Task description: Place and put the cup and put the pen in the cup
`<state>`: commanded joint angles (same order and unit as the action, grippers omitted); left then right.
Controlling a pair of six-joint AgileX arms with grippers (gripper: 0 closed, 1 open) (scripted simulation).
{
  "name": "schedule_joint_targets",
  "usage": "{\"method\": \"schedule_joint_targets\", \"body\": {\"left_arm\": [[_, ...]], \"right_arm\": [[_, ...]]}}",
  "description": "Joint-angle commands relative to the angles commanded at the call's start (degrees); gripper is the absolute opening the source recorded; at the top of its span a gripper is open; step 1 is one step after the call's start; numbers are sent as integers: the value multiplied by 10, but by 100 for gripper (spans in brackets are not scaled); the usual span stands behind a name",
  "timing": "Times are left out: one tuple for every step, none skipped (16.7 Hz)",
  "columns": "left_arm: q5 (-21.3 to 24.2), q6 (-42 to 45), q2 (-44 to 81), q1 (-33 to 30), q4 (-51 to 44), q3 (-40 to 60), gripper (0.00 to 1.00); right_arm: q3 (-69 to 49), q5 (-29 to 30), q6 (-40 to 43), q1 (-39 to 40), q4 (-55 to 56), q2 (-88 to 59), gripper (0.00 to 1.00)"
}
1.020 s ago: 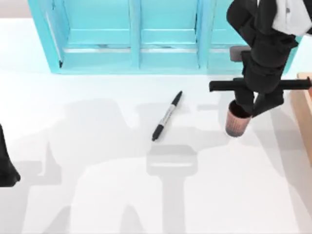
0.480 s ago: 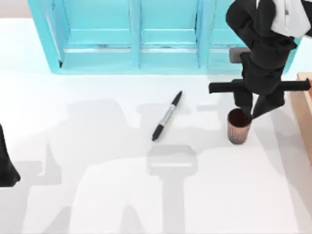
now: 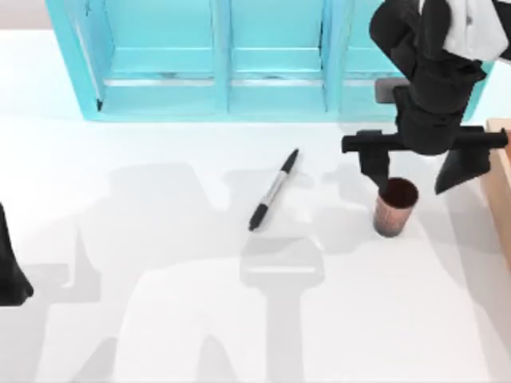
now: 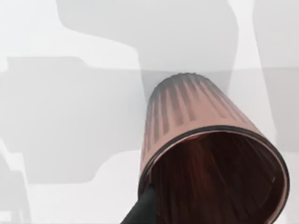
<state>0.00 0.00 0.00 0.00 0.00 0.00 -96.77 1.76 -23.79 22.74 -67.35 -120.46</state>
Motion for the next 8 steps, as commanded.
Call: {"method": "schedule_joint_targets", "body": {"left_arm": [[0, 0, 0, 0, 0, 0, 100], [0, 0, 0, 0, 0, 0, 100], [0, 0, 0, 0, 0, 0, 100], [0, 0, 0, 0, 0, 0, 100], [0, 0, 0, 0, 0, 0, 100], [0, 0, 0, 0, 0, 0, 100], [0, 0, 0, 0, 0, 0, 100], [0, 0, 0, 0, 0, 0, 100]], "right_arm": [[0, 0, 0, 0, 0, 0, 100], [0, 0, 0, 0, 0, 0, 100], [0, 0, 0, 0, 0, 0, 100], [0, 0, 0, 0, 0, 0, 100], [0, 0, 0, 0, 0, 0, 100], [0, 0, 0, 0, 0, 0, 100], [0, 0, 0, 0, 0, 0, 100], [0, 0, 0, 0, 0, 0, 100]]}}
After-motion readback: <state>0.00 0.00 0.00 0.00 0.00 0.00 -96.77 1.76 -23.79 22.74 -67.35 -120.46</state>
